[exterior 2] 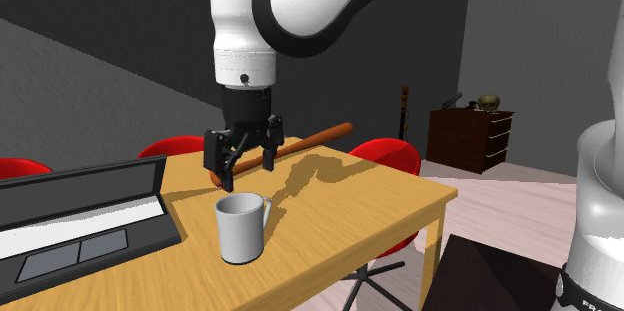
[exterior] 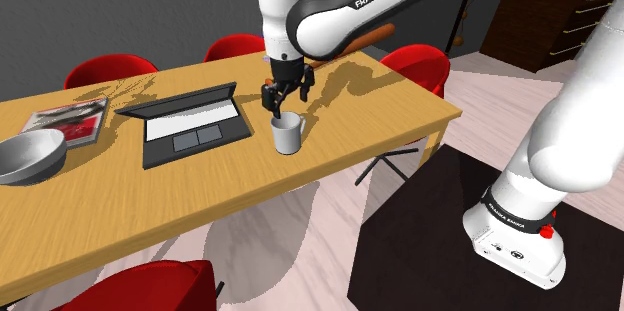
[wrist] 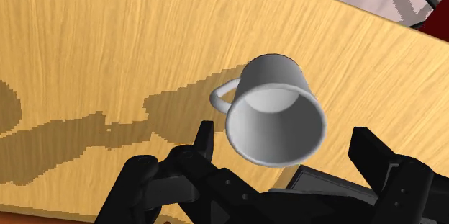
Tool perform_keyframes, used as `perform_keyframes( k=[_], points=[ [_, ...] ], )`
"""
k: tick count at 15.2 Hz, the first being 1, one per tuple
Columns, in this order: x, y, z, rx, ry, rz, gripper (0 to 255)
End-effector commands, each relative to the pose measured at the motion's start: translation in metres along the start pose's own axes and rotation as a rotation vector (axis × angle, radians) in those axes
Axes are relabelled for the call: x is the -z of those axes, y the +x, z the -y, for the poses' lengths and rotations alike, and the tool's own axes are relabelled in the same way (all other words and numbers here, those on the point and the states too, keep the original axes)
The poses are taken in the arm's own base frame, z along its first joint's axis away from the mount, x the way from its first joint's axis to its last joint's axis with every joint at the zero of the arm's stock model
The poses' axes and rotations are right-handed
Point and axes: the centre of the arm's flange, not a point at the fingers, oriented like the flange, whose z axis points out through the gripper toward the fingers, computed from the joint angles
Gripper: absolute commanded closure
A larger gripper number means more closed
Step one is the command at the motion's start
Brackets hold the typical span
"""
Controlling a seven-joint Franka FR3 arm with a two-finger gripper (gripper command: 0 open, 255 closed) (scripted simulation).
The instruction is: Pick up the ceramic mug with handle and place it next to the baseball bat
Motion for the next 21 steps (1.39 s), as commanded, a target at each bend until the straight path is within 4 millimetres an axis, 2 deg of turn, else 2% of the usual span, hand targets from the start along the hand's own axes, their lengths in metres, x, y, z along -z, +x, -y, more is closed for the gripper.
perform_keyframes(
  k=[1,3,4,11,19,20,21],
  points=[
    [-0.015,0.011,0.021,-0.004,0.001,0.005,0],
    [-0.03,0.023,0.04,-0.007,0.001,0.011,0],
    [-0.032,0.025,0.044,-0.007,0.001,0.012,0],
    [-0.072,0.024,0.044,-0.007,0.001,0.012,0],
    [-0.072,0.024,0.044,-0.007,0.001,0.012,0],
    [-0.072,0.024,0.044,-0.007,0.001,0.012,255],
    [-0.072,0.024,0.044,-0.007,0.001,0.012,255]
  ],
)
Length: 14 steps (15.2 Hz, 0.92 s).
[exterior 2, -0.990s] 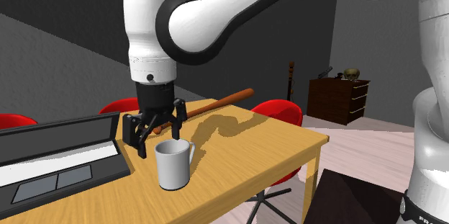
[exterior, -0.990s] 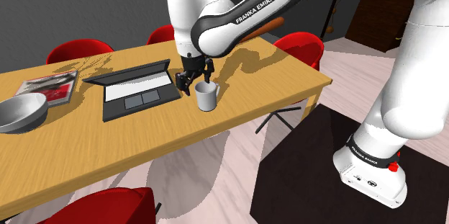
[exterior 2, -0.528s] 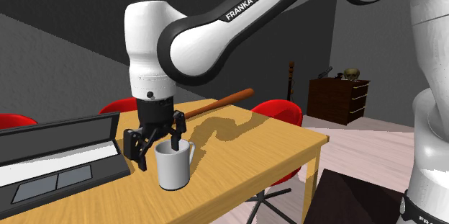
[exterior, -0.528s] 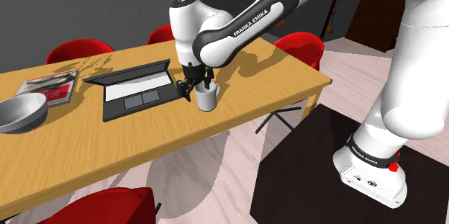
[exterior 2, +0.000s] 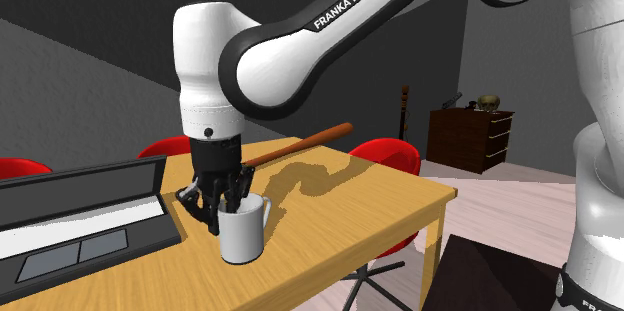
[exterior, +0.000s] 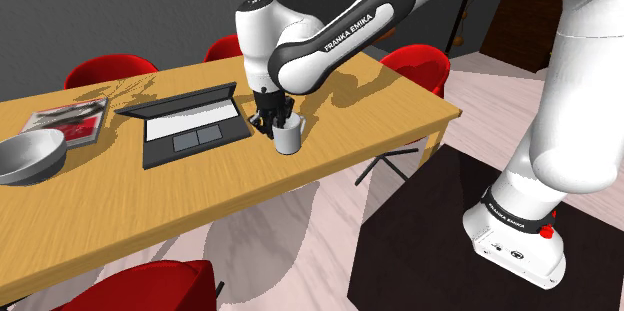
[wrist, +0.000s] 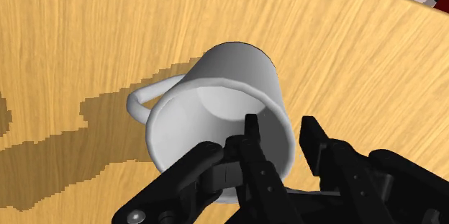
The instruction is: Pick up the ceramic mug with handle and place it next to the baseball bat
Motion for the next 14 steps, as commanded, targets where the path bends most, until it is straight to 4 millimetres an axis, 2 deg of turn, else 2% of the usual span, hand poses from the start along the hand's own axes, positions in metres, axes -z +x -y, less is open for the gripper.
perform_keyframes(
  k=[1,8,14],
  points=[
    [0.0,0.0,0.0,0.0,0.0,0.0,255],
    [0.0,0.0,0.0,0.0,0.0,0.0,255],
    [0.031,0.003,-0.002,0.0,0.0,0.0,255]
  ],
)
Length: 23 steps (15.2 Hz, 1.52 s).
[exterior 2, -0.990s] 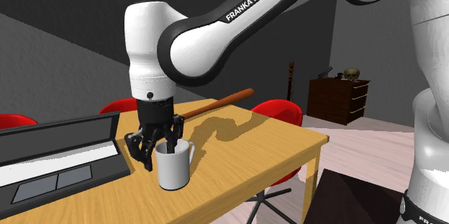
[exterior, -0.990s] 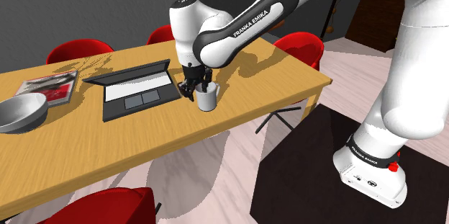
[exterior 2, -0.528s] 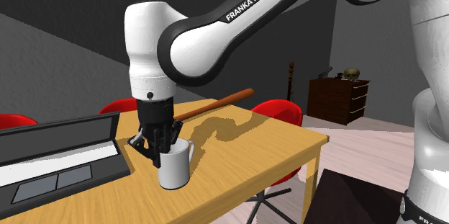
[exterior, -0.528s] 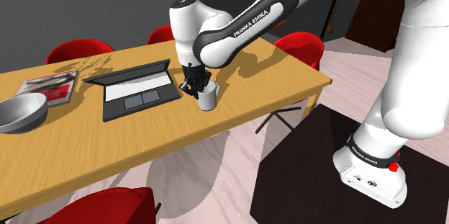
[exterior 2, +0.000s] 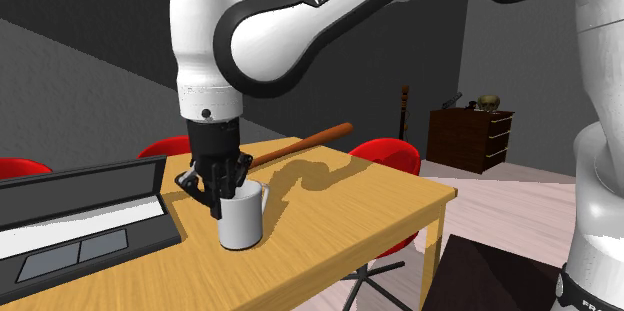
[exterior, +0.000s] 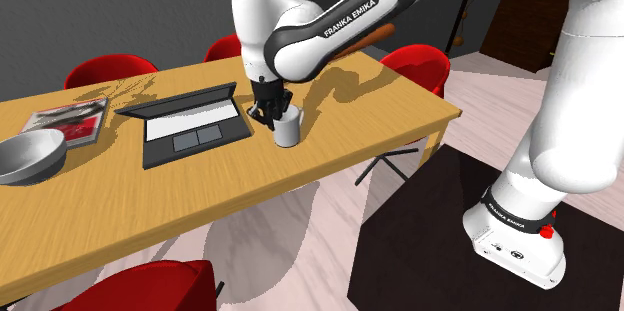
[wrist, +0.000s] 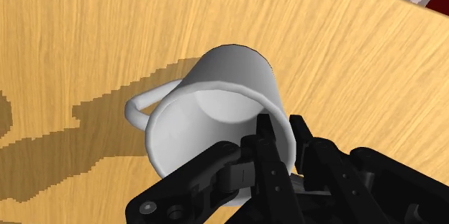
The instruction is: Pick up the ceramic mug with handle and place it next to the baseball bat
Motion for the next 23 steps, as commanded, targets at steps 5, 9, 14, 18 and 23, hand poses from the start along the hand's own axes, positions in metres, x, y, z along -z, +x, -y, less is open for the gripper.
perform_keyframes(
  k=[5,9,14,18,23],
  points=[
    [0.032,0.002,-0.003,0.0,0.0,0.0,255],
    [0.053,0.005,-0.004,0.0,0.0,0.0,255],
    [0.079,0.008,-0.006,0.0,0.0,0.0,255],
    [0.1,0.01,-0.008,0.0,0.0,0.0,255],
    [0.126,0.013,-0.01,0.0,0.0,0.0,255]
  ],
)
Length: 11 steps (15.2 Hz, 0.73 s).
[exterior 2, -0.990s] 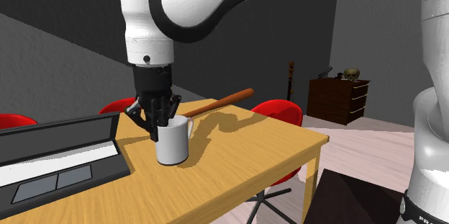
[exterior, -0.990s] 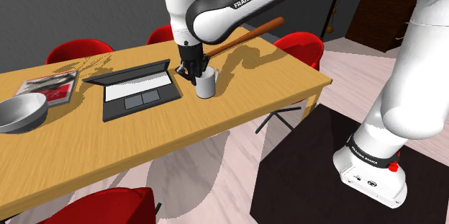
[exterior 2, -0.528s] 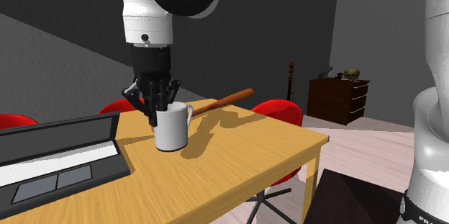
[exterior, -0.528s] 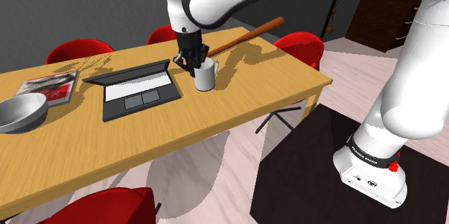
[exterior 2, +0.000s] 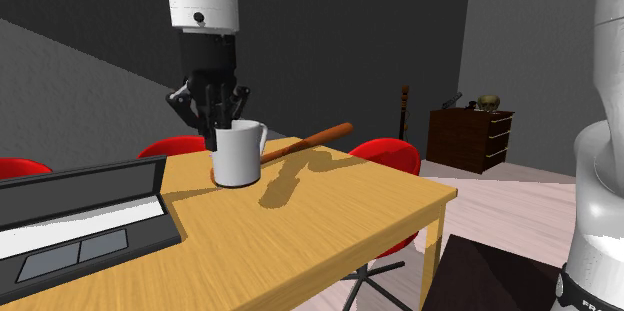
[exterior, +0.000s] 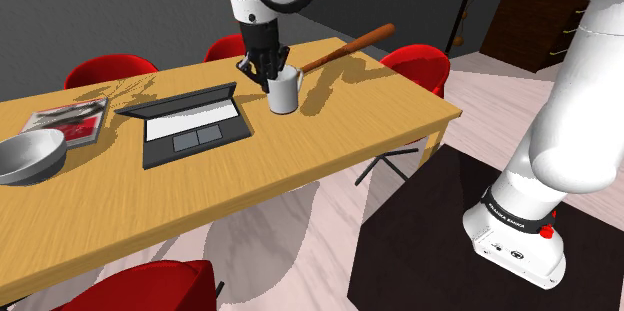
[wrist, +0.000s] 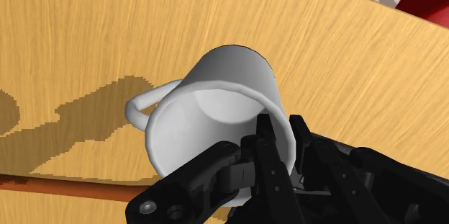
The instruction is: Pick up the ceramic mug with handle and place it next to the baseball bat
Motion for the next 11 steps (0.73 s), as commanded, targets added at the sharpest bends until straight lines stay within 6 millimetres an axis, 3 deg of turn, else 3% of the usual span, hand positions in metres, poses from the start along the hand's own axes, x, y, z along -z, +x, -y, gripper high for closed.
perform_keyframes(
  k=[1,4,11],
  points=[
    [0.012,0.002,-0.001,0.0,0.0,0.0,255],
    [0.026,0.003,-0.002,0.0,0.0,0.0,255],
    [0.022,-0.014,-0.093,0.0,0.0,0.0,255]
  ],
)
